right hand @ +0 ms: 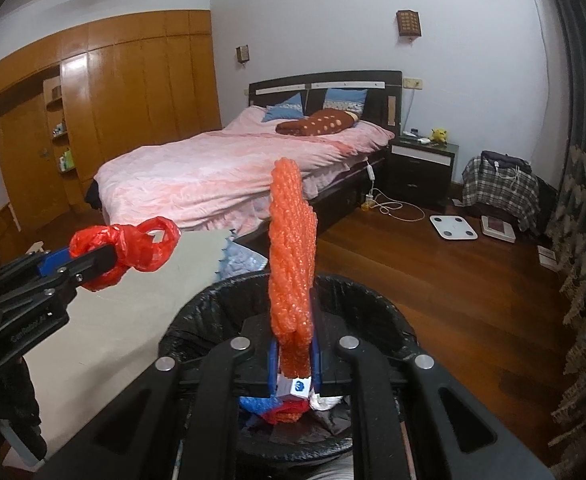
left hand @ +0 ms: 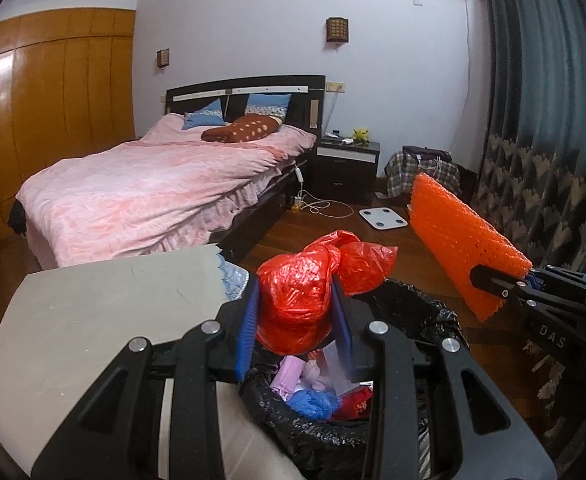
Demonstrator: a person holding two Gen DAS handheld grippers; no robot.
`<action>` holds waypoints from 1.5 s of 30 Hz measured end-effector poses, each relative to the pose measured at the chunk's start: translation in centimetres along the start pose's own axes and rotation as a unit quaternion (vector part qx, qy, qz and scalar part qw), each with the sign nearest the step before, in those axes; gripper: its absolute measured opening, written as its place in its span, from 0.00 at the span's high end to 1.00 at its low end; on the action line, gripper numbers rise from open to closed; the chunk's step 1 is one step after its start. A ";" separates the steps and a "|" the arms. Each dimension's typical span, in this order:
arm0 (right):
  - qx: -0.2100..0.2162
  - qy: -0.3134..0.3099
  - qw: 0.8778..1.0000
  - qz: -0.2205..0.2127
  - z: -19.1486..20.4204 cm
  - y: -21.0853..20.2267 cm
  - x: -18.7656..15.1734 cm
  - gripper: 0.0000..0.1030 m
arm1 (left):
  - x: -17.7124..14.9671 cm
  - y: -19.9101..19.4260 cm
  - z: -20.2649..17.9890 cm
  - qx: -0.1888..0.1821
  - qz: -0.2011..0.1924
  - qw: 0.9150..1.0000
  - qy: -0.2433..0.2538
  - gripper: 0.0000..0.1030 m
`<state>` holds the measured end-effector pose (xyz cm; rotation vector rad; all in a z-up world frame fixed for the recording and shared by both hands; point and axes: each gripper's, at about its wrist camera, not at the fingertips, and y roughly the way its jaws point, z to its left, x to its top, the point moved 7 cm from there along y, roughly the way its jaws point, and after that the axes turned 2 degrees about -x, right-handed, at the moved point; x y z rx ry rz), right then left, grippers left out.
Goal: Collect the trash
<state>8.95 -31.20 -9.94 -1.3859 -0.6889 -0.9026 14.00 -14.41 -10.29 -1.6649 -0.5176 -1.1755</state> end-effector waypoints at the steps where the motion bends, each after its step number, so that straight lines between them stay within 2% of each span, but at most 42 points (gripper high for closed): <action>1: -0.001 0.002 1.000 0.002 -0.1 0.2 0.0 0.88 | -0.1 0.4 -0.1 -0.001 0.003 1.000 0.002 0.69; 19: -0.001 0.010 0.999 0.046 -1.3 5.9 -2.3 0.88 | -1.8 8.3 -1.9 -0.020 0.052 0.998 0.024 0.68; 21: -0.001 0.013 0.998 0.054 -1.7 6.8 -2.8 0.88 | -2.0 9.2 -1.8 -0.025 0.059 0.998 0.021 0.68; 23: -0.001 0.015 0.998 0.063 -2.0 7.6 -3.4 0.86 | -2.2 10.1 -2.0 -0.035 0.067 0.997 0.019 0.62; 25: -0.005 0.016 0.997 0.070 -2.5 8.4 -3.8 0.73 | -2.5 10.7 -1.9 -0.040 0.072 0.996 0.015 0.55; 28: -0.010 0.017 0.997 0.077 -3.0 8.9 -4.5 0.69 | -2.5 11.0 -1.5 -0.043 0.074 0.996 0.011 0.47; 31: -0.014 0.018 0.997 0.079 -3.2 8.8 -4.9 0.58 | -2.7 10.7 -1.0 -0.043 0.070 0.997 0.006 0.38; 33: -0.015 0.019 0.997 0.078 -3.2 8.6 -4.8 0.43 | -2.7 10.5 -0.8 -0.039 0.070 0.997 0.006 0.35; 34: -0.016 0.019 0.997 0.076 -3.2 8.3 -4.8 0.27 | -2.7 10.3 -0.5 -0.037 0.071 0.997 0.005 0.33; 36: -0.019 0.016 0.997 0.070 -3.0 7.5 -4.4 0.15 | -2.6 9.7 0.1 -0.031 0.069 0.997 0.001 0.25; 40: -0.016 0.006 0.998 0.058 -2.1 5.9 -3.6 0.06 | -2.2 7.8 1.6 -0.017 0.063 0.998 -0.003 0.15; 45: 0.007 0.001 0.999 0.049 0.0 3.6 -2.3 0.06 | -2.0 4.1 4.2 0.012 0.053 0.998 -0.011 0.11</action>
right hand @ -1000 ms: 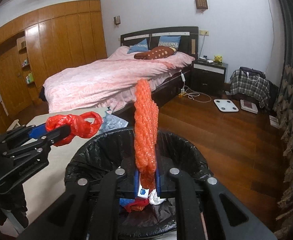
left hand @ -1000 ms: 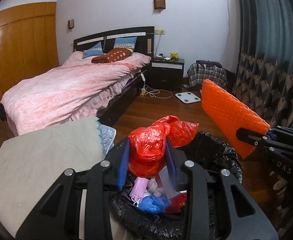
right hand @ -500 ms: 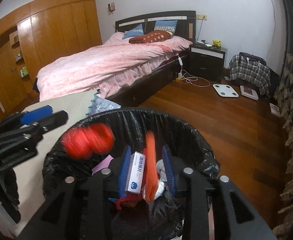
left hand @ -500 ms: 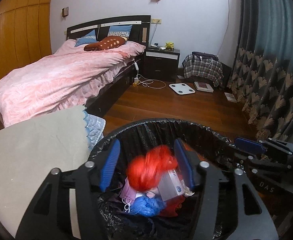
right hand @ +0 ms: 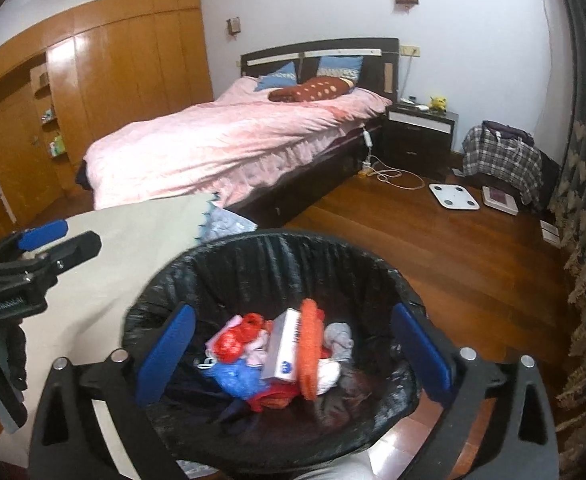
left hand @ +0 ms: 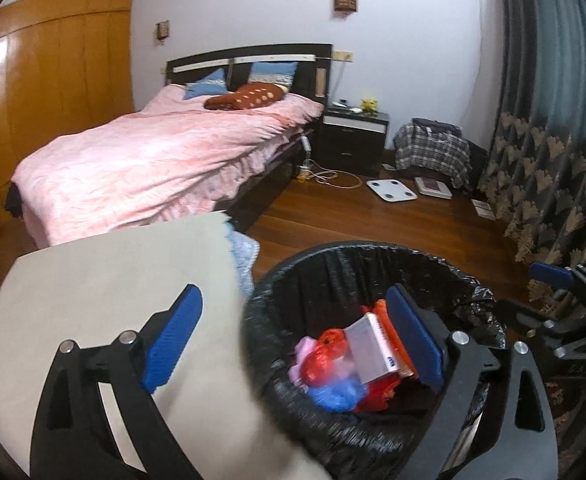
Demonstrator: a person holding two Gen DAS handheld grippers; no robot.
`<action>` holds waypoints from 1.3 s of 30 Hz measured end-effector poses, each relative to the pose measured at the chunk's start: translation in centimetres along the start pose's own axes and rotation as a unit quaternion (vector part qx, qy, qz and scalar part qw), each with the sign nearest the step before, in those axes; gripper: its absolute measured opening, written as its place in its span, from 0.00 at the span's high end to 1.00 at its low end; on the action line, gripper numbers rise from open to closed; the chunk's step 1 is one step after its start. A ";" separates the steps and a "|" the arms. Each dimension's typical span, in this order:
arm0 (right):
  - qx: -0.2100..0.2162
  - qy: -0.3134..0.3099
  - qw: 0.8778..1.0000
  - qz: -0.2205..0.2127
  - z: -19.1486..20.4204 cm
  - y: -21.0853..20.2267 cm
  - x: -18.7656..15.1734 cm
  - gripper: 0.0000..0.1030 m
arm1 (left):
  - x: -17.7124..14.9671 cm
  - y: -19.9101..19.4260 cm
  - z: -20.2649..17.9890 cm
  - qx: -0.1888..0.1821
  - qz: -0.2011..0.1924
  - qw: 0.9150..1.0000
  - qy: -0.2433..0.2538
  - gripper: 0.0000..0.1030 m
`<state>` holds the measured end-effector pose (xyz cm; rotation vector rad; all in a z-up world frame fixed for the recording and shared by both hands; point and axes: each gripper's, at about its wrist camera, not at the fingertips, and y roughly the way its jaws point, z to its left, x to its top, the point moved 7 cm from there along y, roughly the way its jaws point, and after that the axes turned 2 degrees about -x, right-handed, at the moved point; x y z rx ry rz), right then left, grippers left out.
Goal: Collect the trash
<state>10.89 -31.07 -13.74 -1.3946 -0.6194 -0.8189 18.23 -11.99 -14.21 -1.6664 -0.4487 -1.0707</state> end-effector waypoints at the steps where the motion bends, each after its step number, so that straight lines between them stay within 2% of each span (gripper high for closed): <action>1: 0.003 -0.003 1.000 -0.002 0.5 -0.5 0.2 0.06 | -0.2 -0.8 0.6 0.006 0.000 1.000 -0.005 0.11; 10: 0.039 -0.021 0.999 -0.017 5.0 -5.3 1.5 0.06 | -0.8 -6.8 3.5 0.043 -0.001 0.999 -0.029 0.09; 23: 0.057 -0.044 0.996 -0.052 8.5 -10.2 3.4 0.06 | 0.2 -13.5 3.3 0.066 -0.042 0.997 -0.020 0.08; 39: 0.058 -0.048 0.995 -0.063 9.6 -11.7 3.9 0.06 | 0.7 -16.6 3.0 0.075 -0.068 0.995 -0.024 0.07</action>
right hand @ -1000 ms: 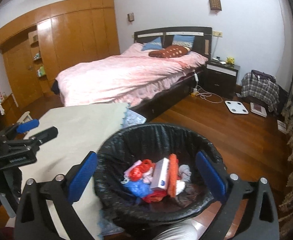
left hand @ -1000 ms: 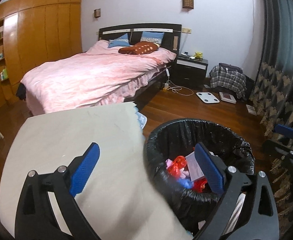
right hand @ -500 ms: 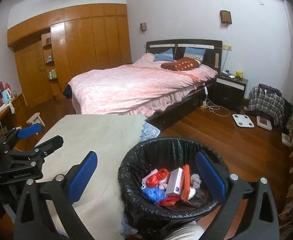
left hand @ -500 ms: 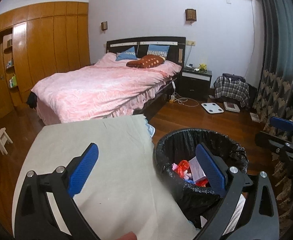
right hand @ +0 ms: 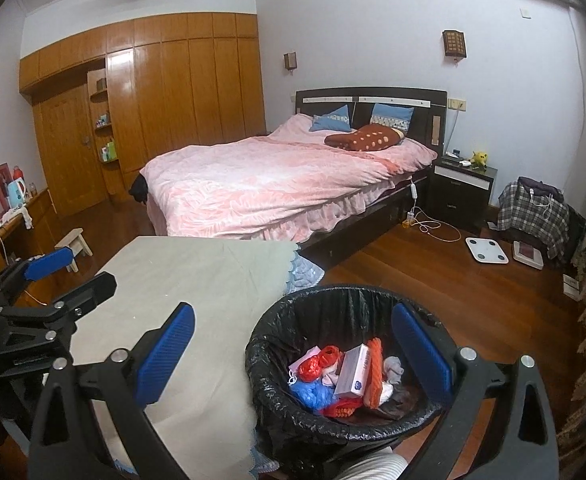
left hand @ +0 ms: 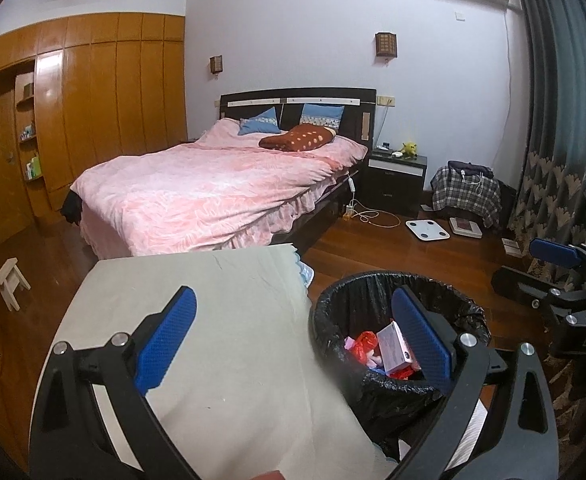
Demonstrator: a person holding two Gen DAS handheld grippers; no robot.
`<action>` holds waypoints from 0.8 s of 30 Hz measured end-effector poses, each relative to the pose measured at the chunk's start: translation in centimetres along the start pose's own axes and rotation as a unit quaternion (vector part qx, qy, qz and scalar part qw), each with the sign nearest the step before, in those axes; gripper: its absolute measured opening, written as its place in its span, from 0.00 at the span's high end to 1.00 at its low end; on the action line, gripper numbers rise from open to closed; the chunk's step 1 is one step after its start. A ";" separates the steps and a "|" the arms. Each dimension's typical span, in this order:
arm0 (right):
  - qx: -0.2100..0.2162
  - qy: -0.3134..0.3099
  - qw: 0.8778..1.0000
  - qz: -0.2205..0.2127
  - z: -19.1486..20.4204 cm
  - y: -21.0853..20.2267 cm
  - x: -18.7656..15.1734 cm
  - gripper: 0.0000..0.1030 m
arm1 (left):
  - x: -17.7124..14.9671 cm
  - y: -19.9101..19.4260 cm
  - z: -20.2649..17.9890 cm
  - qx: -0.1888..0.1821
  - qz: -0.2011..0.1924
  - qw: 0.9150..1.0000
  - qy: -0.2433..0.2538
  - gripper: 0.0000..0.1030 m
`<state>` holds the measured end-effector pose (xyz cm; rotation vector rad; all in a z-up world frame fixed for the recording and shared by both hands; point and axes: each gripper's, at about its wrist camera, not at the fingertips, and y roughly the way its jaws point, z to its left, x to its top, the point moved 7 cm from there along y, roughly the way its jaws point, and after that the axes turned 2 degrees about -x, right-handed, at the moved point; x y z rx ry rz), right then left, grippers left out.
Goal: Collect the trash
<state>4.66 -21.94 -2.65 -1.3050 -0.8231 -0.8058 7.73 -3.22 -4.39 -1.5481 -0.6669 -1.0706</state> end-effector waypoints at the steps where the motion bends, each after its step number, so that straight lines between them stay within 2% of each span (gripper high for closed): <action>1: 0.000 0.000 1.000 0.000 0.0 0.0 0.0 0.06 | 0.0 -0.1 0.0 0.000 -0.001 1.000 0.000 0.07; 24: 0.001 -0.001 1.000 0.002 0.0 0.1 0.2 0.06 | -0.1 -0.2 0.2 0.004 -0.001 1.000 0.001 0.07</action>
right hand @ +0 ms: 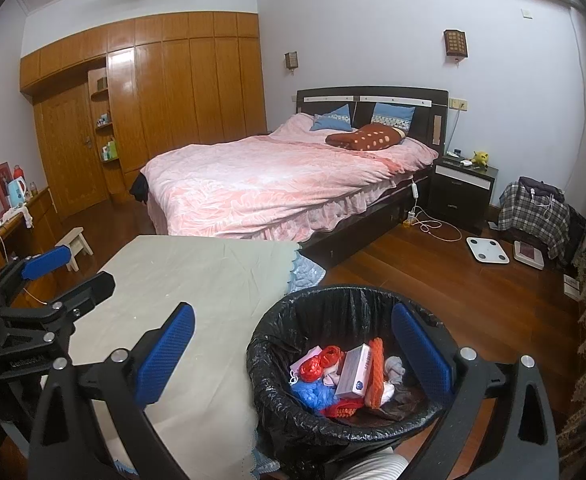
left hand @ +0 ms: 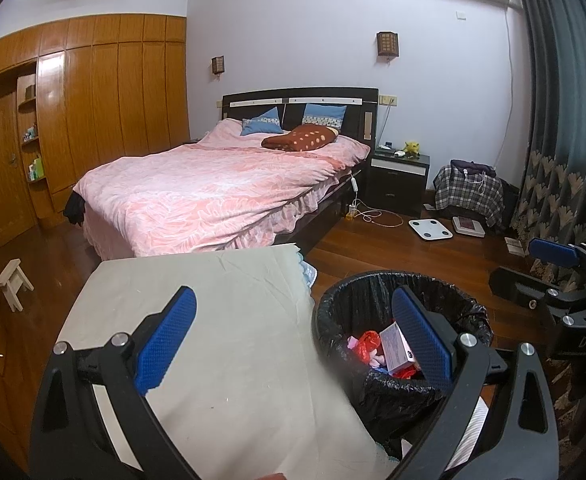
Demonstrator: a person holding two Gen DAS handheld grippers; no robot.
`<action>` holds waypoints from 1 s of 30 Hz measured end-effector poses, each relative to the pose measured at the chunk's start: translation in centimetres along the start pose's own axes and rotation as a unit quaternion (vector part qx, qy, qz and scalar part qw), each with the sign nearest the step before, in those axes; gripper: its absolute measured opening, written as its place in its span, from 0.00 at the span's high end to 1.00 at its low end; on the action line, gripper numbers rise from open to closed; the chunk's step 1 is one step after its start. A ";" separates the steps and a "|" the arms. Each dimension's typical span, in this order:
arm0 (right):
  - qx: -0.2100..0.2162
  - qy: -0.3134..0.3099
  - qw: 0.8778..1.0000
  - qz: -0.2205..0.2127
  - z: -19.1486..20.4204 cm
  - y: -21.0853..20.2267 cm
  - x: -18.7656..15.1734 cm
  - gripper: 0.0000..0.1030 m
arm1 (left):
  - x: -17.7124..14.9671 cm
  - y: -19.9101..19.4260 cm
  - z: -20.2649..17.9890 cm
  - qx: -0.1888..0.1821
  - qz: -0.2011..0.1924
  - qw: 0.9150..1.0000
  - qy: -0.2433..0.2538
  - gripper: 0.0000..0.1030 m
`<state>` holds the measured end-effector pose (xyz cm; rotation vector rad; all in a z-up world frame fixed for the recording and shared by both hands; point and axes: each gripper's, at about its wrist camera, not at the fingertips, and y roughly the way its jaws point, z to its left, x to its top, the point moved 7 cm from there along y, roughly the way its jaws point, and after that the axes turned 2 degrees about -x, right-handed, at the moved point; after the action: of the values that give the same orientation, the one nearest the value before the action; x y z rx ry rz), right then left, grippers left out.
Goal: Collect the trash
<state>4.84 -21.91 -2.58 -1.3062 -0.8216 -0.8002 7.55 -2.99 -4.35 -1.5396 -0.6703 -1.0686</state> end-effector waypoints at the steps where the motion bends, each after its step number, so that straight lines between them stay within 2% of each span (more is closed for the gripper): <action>1: 0.000 0.000 1.000 0.000 0.0 0.0 0.0 0.06 | 0.0 0.0 0.0 0.000 0.000 1.000 0.000 0.07; 30: 0.001 0.001 1.000 0.002 0.2 0.2 -0.3 0.06 | 0.2 -0.1 0.0 0.000 0.000 1.000 0.000 0.07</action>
<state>4.86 -21.68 -2.98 -1.3043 -0.8164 -0.7970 7.61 -2.99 -4.11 -1.5395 -0.6694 -1.0681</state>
